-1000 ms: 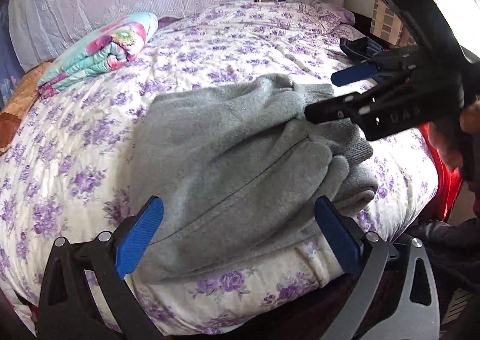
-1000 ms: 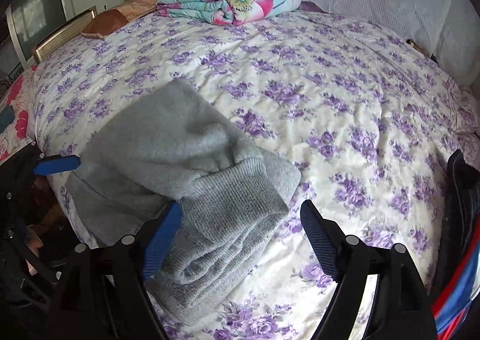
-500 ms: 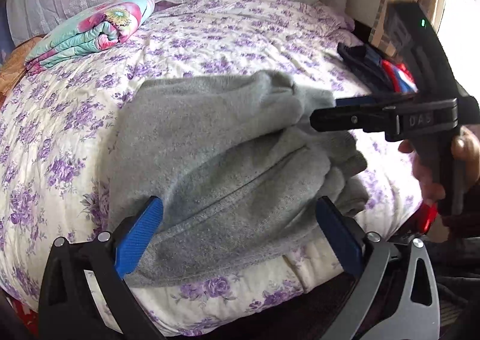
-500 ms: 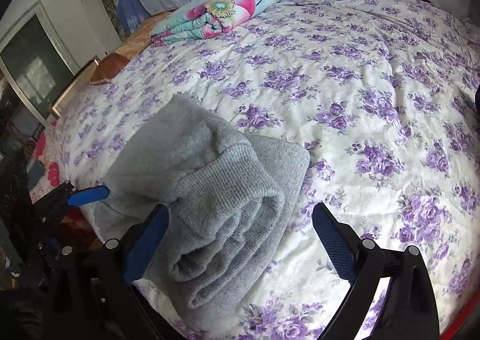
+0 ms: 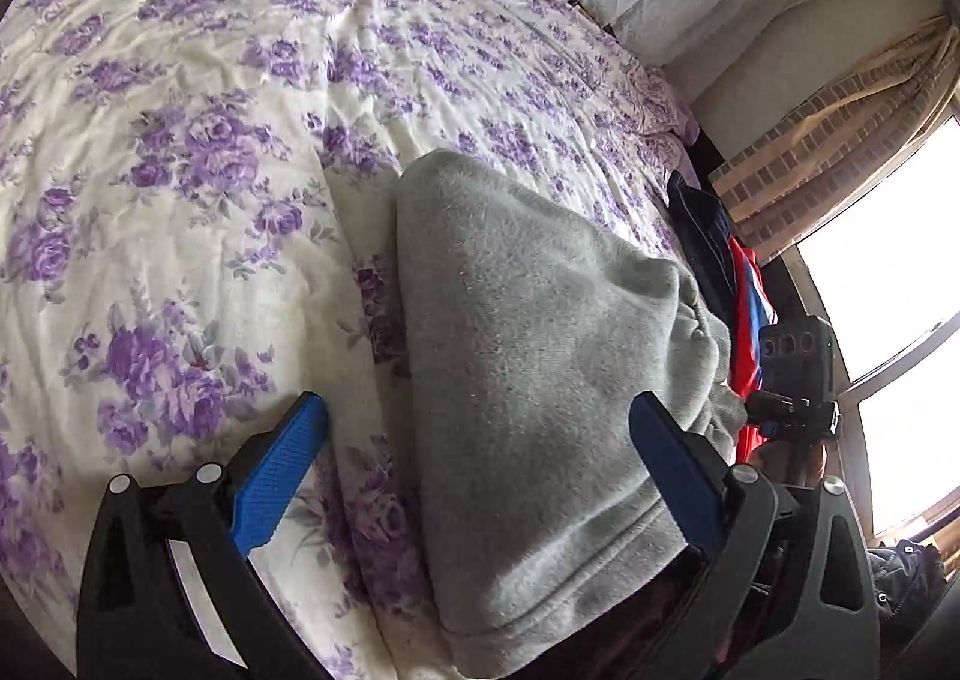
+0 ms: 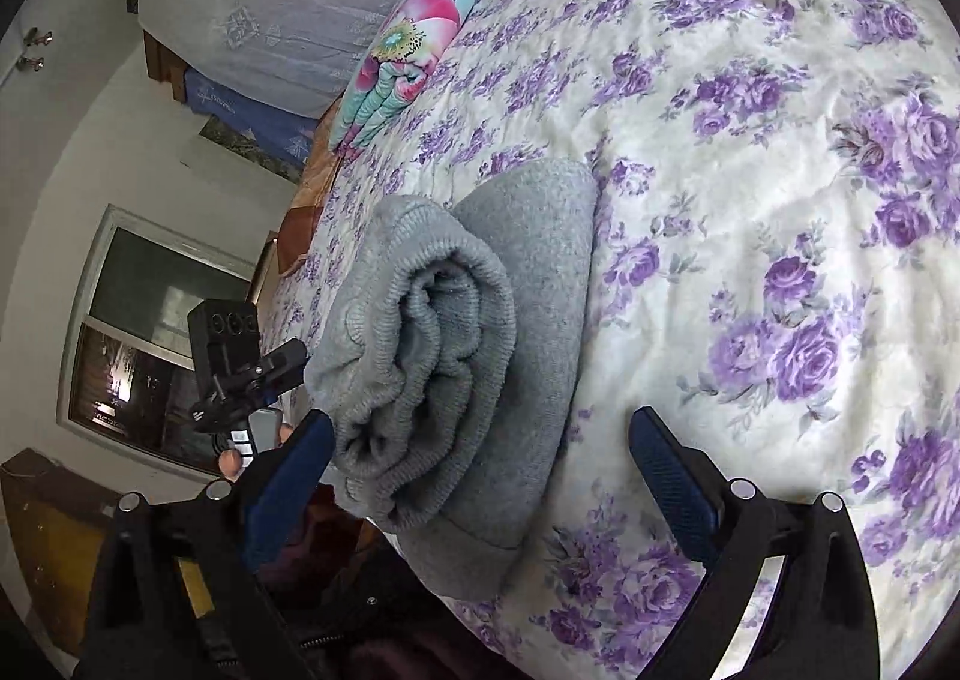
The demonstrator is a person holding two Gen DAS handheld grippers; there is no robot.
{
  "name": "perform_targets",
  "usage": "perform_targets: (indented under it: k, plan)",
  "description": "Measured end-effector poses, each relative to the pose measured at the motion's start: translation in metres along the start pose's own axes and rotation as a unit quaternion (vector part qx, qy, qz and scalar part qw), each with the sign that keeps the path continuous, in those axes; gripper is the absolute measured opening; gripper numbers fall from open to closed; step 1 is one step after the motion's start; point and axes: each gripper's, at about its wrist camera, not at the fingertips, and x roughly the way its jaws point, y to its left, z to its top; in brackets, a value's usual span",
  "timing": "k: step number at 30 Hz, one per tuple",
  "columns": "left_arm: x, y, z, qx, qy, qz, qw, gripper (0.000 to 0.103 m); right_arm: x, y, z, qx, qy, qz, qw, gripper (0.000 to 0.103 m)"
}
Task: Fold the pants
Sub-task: 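Lift the folded sweatpants bundle with both grippers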
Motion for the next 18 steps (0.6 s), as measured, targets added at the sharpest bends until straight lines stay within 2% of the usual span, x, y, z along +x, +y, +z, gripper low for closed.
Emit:
perform_targets:
  k: [5,10,15,18]
  plan:
    - [0.015,-0.003,0.009,0.03,0.027,-0.035,0.9986,0.098,0.023,0.012,0.01,0.003,0.04,0.025,0.999,0.1]
    - [0.031,-0.006,0.02,0.045,0.068,-0.072,0.9941,0.098,0.046,0.018,0.015,0.001,0.063,0.017,0.998,0.1]
    - [0.067,-0.025,0.021,0.084,0.138,-0.113,0.9804,0.098,0.06,0.022,0.021,0.005,0.07,0.007,0.998,0.1]
    - [0.077,-0.031,0.022,0.089,0.148,-0.122,0.9774,0.099,0.06,0.021,0.019,0.004,0.067,0.005,0.998,0.1]
